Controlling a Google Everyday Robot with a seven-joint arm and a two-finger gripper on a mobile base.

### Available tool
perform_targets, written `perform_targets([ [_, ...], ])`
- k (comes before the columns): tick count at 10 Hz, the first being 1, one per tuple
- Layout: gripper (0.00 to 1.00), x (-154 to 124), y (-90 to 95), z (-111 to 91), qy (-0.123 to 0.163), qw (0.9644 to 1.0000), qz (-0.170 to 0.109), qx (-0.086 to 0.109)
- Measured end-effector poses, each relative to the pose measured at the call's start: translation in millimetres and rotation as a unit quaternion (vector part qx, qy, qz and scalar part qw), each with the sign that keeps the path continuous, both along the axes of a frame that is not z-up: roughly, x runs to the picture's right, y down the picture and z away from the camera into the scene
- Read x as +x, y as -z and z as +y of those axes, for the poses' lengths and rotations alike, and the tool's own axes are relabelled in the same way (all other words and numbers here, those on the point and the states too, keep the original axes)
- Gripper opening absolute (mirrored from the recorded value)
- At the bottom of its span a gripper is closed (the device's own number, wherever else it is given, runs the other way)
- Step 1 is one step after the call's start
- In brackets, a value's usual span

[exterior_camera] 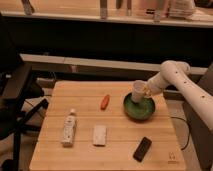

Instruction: Place the ceramic cup in the ceramic bowl

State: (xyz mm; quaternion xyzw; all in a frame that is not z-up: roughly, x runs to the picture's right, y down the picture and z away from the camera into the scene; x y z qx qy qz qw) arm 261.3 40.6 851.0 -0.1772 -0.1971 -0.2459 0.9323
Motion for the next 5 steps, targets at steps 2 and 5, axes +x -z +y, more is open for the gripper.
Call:
perform_targets([
  [2,0.04,3.0,-0.9,0.2,0.000,1.0000,-0.001,0.001],
  [5,0.04,1.1,-2.6,0.1,0.001,1.0000,-0.002,0.002],
])
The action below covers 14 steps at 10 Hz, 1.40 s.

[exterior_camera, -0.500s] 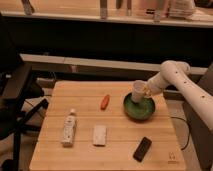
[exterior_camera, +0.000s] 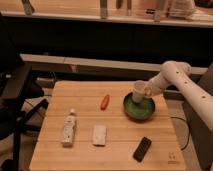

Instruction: Place the ceramic cup in the ceramic bowl

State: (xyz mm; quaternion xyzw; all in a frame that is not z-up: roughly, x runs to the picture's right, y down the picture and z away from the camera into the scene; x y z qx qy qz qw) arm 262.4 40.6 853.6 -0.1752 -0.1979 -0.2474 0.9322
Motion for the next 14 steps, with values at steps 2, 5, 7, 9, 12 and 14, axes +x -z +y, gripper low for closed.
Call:
perform_targets([
  [2,0.04,1.2,-1.3,-0.2,-0.001,1.0000,0.000,0.000],
  [5,0.04,2.5,-3.2,0.2,0.001,1.0000,-0.001,0.000],
  [7,0.04,2.9,-4.4,0.8,0.001,1.0000,-0.002,0.000],
  [9,0.04,3.3,-5.8,0.1,0.001,1.0000,-0.002,0.001],
  [12,0.04,4.1,-7.1,0.2,0.001,1.0000,-0.002,0.000],
  [14,0.04,3.6,-8.6,0.8,0.001,1.0000,-0.002,-0.001],
])
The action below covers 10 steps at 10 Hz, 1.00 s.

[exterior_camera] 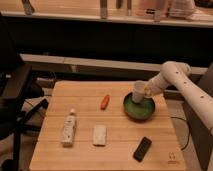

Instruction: Place the ceramic cup in the ceramic bowl

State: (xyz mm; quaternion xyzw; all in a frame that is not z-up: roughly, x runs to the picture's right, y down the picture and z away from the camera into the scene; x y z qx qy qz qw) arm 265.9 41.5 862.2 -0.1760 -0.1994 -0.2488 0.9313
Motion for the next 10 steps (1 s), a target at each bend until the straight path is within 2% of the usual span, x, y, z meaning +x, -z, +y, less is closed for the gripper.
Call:
perform_targets([
  [10,0.04,0.1,-6.8,0.7,0.001,1.0000,-0.004,0.001],
])
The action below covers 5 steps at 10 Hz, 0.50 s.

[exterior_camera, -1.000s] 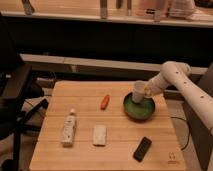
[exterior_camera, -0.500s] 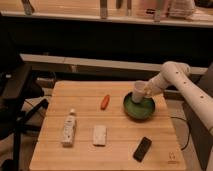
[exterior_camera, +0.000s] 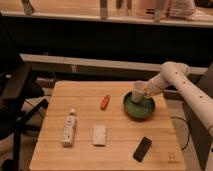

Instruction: Place the ceramic cup in the ceramic bowl

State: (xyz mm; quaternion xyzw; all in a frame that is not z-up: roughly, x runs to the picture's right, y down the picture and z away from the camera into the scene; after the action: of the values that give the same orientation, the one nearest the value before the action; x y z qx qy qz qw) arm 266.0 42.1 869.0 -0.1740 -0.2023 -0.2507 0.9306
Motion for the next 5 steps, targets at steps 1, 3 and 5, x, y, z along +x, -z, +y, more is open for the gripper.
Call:
perform_targets([
  [1,0.04,-0.2,-0.5,-0.6,0.000,1.0000,0.000,0.001],
  [3,0.07,-0.4,-1.0,-2.3,0.000,1.0000,-0.001,0.003],
  [5,0.12,-0.4,-1.2,-3.0,0.000,1.0000,-0.003,0.003],
])
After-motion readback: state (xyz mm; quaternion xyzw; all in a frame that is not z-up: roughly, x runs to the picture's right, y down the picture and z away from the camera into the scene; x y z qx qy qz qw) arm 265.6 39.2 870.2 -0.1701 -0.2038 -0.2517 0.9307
